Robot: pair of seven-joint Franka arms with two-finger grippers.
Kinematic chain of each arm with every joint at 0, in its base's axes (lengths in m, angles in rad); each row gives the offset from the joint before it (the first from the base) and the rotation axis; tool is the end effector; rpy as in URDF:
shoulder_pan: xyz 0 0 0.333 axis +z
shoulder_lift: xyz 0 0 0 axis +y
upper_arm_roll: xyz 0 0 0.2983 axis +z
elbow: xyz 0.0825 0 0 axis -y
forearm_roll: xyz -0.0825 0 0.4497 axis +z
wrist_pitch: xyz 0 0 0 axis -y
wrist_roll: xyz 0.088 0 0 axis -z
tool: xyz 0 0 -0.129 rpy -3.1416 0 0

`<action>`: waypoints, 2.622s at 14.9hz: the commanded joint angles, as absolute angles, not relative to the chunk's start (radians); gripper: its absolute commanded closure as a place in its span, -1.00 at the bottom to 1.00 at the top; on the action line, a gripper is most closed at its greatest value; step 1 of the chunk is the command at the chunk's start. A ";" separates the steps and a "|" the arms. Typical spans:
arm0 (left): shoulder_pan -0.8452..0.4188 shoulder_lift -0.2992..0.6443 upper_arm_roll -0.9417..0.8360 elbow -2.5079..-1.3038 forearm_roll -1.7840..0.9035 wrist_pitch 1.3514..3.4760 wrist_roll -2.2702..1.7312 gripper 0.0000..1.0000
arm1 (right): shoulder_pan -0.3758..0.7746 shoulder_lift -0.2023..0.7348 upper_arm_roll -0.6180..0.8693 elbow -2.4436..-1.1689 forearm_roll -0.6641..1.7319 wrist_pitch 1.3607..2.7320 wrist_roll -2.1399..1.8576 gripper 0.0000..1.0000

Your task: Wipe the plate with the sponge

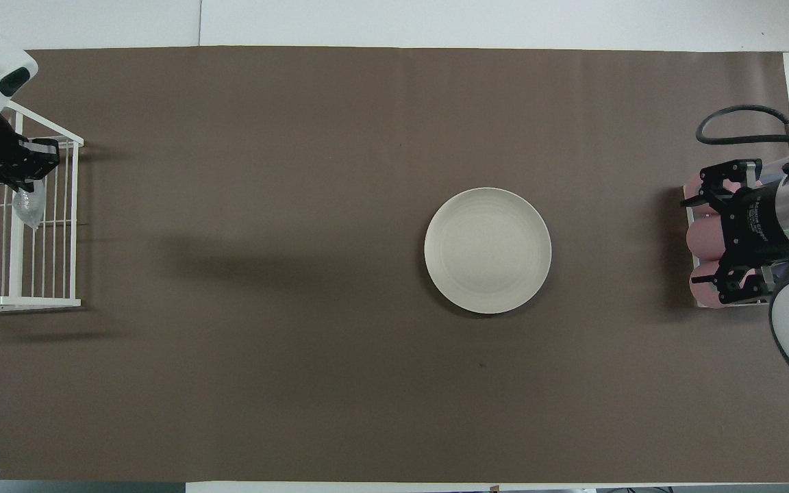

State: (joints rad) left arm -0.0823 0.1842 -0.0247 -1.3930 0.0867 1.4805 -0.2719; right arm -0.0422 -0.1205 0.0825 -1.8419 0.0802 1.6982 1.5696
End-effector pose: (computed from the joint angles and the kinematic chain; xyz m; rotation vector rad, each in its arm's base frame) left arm 0.6587 -0.0576 0.5544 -3.0296 -0.2562 0.1209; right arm 0.5872 0.0346 0.5222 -2.2305 2.1653 0.1033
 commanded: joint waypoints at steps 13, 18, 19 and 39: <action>0.089 -0.044 -0.029 -1.876 -0.851 1.718 -0.100 1.00 | 0.093 -0.048 0.143 -1.792 0.101 1.738 1.661 -1.00; 0.104 -0.090 -0.031 -2.054 -0.998 1.709 0.144 1.00 | 0.212 0.106 0.141 -1.631 0.083 1.724 1.807 -1.00; 0.101 -0.094 -0.031 -2.071 -1.018 1.707 0.181 1.00 | 0.225 0.120 0.143 -1.612 0.086 1.723 1.816 -1.00; -0.112 -0.135 -0.035 -2.352 -1.424 1.729 0.715 1.00 | 0.526 0.226 0.143 -1.535 0.253 1.885 2.019 -1.00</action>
